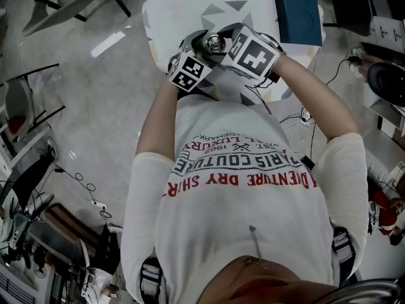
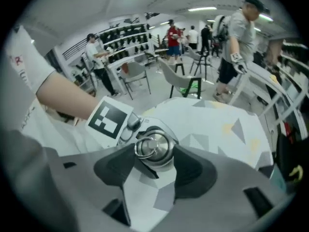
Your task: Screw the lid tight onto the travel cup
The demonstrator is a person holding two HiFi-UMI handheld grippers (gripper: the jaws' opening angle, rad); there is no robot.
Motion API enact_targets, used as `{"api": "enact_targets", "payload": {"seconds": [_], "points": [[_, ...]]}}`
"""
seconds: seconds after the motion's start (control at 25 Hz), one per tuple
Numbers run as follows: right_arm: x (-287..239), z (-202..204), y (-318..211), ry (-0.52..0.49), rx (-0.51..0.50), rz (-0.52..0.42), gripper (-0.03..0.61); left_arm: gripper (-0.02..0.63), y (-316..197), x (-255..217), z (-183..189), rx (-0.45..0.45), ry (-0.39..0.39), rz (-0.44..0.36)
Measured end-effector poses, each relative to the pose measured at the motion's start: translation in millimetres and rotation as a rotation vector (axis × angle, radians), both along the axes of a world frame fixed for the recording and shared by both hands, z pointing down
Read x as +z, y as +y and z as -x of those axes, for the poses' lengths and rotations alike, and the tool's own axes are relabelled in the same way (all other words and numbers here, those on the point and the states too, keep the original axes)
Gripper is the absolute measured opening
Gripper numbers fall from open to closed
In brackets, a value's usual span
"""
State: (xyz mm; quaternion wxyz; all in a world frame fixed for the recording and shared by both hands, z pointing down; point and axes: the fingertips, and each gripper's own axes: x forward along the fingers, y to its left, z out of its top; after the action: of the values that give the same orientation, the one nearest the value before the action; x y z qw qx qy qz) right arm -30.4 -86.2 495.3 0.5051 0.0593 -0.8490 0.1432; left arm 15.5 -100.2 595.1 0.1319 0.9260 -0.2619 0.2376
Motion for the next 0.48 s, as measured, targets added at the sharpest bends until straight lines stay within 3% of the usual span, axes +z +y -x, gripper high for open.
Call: {"api": "enact_targets", "payload": {"seconds": [0.12,0.24,0.36,0.48], "points": [[2,-1,-3,-0.018,0.175,0.017,0.258,0.397,0,1,0,0.000,0.000,0.002],[1,-1,-3,-0.027,0.226,-0.014,0.258,0.397,0,1,1,0.001,-0.001,0.003],[-2,-4,-1,-0.024,0.174,-0.016,0.259,0.397,-1,-2,-1,0.000,-0.005,0.004],[-1,-12,5,0.020,0.026,-0.032,0.282,0.397,0,-3,-2,0.003,-0.008,0.011]]}}
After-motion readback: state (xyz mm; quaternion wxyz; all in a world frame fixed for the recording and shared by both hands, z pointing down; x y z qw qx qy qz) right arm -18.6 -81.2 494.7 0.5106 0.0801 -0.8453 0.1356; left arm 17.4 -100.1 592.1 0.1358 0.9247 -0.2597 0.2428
